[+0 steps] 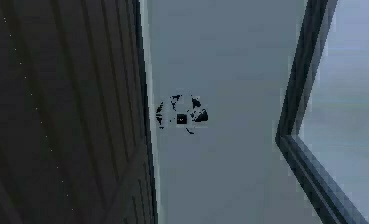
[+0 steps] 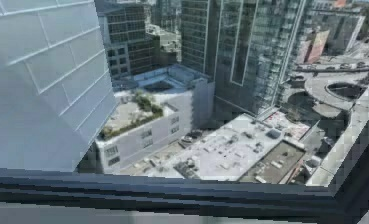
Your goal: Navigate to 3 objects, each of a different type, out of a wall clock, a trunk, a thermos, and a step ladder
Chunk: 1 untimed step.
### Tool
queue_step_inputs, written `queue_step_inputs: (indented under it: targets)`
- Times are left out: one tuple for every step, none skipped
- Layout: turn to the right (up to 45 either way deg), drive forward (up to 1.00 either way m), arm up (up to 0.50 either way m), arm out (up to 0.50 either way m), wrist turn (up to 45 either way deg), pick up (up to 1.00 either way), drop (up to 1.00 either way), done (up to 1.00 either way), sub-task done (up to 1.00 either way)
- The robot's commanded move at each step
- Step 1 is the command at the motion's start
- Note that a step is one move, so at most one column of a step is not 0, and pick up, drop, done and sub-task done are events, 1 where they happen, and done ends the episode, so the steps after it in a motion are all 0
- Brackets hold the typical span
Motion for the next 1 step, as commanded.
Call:
queue_step_inputs:
  targets:
    - [0.0, 0.0, 0.0, 0.0, 0.0, 0.0, 0.0, 1.0, 0.0]
